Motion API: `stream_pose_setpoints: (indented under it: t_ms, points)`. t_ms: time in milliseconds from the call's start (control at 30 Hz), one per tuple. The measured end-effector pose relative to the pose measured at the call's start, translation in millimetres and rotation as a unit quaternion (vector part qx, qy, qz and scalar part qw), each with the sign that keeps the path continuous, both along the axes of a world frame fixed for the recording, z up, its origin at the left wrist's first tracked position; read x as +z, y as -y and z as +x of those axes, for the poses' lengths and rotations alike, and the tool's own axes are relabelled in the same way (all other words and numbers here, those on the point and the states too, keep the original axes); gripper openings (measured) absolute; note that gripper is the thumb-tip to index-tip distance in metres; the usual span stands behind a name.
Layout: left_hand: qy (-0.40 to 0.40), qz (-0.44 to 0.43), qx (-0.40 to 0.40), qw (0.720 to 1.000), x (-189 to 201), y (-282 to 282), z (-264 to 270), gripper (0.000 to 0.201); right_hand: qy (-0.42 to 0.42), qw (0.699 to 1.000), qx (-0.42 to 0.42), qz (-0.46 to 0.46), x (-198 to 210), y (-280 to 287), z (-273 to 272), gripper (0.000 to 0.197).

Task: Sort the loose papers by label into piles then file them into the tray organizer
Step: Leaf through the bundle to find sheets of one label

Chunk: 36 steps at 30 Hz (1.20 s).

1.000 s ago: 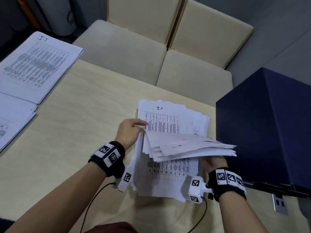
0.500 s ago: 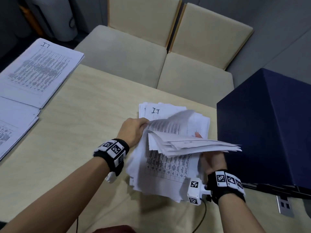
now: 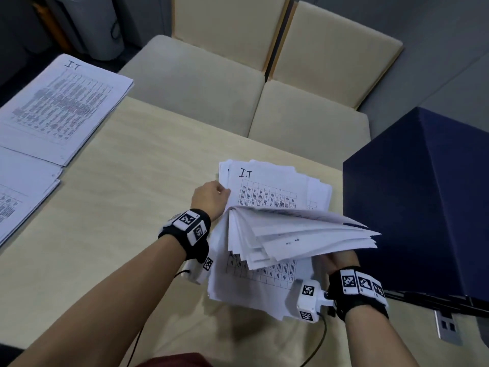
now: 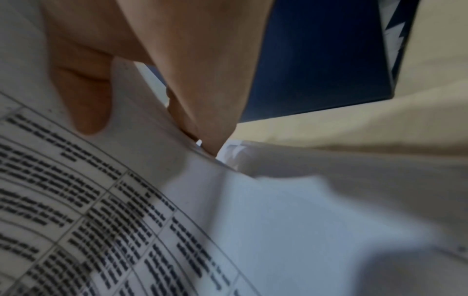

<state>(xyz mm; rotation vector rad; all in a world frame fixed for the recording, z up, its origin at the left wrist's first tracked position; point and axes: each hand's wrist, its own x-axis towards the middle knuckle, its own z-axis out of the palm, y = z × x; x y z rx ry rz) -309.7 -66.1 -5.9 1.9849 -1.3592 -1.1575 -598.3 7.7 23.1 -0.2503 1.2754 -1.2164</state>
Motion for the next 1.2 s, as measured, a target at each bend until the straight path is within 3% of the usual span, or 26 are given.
stream_pose_setpoints:
  t_ms: [100,167,267,367,433,467,533,567,600,633,700,800,933,1000,1100,1200]
  points:
    - [0.072,0.038,-0.043,0.996,-8.2,4.8,-2.4,0.021,0.021,0.998,0.053,-0.006,6.9,2.1,16.4,0.021]
    - [0.122,0.015,-0.082,0.989,-11.0,6.2,-5.0,0.034,0.031,0.998,0.052,-0.008,7.0,5.7,16.3,0.032]
    - [0.236,-0.031,-0.160,0.958,-9.5,4.1,-9.2,0.033,-0.057,0.996,-0.018,0.059,-8.4,5.8,-6.2,0.054]
    - [0.335,-0.069,-0.209,0.916,1.5,0.9,-9.0,0.035,-0.163,0.982,-0.016,0.091,-17.1,1.4,-15.7,0.038]
    - [0.287,-0.105,-0.215,0.928,7.2,0.3,-6.8,0.037,-0.174,0.980,0.037,0.094,-13.3,1.7,-7.6,0.026]
    - [0.225,-0.126,-0.217,0.941,8.9,-0.5,-5.0,0.038,-0.146,0.984,0.070,0.079,-10.6,0.0,-4.5,0.023]
    - [0.037,-0.135,-0.203,0.969,12.9,-3.7,-3.2,0.045,-0.100,0.990,0.088,0.036,-14.3,2.7,-9.2,0.051]
    - [-0.070,-0.126,-0.179,0.973,14.0,-6.4,-3.4,0.048,-0.094,0.992,0.081,0.029,-22.6,5.0,-15.9,0.050]
    - [-0.155,-0.114,-0.154,0.969,14.1,-8.4,-4.3,0.048,-0.097,0.993,0.051,0.034,-27.6,8.0,-21.4,0.037]
    - [-0.214,-0.105,-0.130,0.962,15.7,-10.7,-5.6,0.046,-0.114,0.992,0.002,0.044,-31.3,10.4,-24.2,0.039]
    - [-0.294,-0.088,-0.092,0.947,20.2,-13.0,-8.5,0.039,-0.164,0.985,-0.024,0.053,-37.1,15.9,-25.0,0.060]
    - [-0.332,-0.091,-0.030,0.938,23.3,-11.9,-11.2,0.047,-0.187,0.981,-0.019,0.050,-35.9,19.2,-17.9,0.063]
    - [-0.317,-0.057,0.091,0.942,4.7,-4.8,-4.9,0.058,-0.138,0.989,-0.041,-0.019,-29.6,17.3,-9.1,0.035]
    - [-0.287,-0.033,0.127,0.949,-8.0,0.0,-2.9,0.049,-0.128,0.991,-0.017,-0.036,-28.0,13.6,-10.3,0.028]
    - [-0.280,-0.026,0.137,0.950,-13.4,2.3,-4.6,0.034,-0.126,0.991,-0.012,-0.034,-25.5,10.0,-11.1,0.035]
    - [-0.343,-0.009,0.130,0.930,-9.2,3.7,-8.4,0.038,-0.186,0.982,0.009,0.019,-30.2,10.4,-13.8,0.037]
